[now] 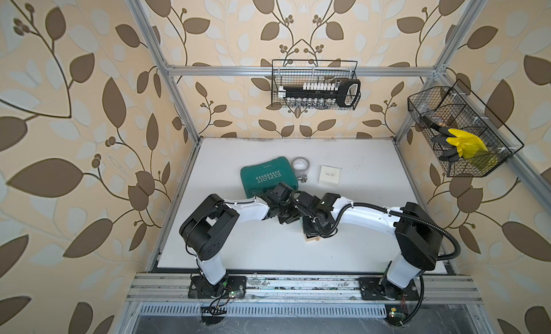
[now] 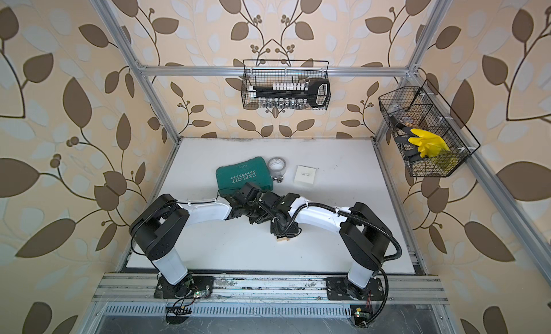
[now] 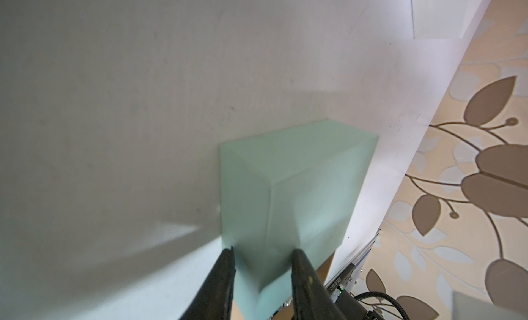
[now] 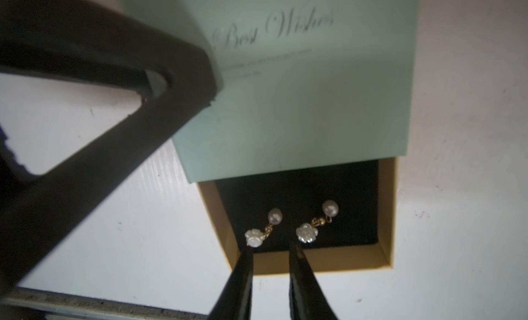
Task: Take out the earrings from the drawer-style jewelry box
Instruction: Pick up the earring from the drawer.
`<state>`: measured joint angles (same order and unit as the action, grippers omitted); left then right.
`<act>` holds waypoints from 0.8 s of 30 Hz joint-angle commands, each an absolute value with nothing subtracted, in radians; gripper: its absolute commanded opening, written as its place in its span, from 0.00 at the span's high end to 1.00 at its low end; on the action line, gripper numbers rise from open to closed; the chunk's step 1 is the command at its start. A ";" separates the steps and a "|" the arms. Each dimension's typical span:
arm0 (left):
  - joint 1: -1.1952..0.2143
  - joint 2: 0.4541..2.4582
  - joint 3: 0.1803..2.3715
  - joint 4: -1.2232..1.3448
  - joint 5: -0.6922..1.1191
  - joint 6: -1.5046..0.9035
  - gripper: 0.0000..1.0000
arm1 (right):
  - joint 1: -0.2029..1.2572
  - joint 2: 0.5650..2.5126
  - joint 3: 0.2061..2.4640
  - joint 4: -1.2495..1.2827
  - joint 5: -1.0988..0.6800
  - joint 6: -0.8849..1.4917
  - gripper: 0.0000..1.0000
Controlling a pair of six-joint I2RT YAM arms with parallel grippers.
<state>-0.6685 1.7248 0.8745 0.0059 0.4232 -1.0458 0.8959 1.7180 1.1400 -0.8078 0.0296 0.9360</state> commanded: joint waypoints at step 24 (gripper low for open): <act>-0.676 1.713 0.860 0.004 0.443 -1.025 0.66 | 0.860 1.784 1.155 -0.785 0.018 0.931 0.82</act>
<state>-0.6682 1.7241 0.8658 0.0193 0.4377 -1.0458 0.8631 1.7641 1.1450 -0.7803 0.0185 0.9340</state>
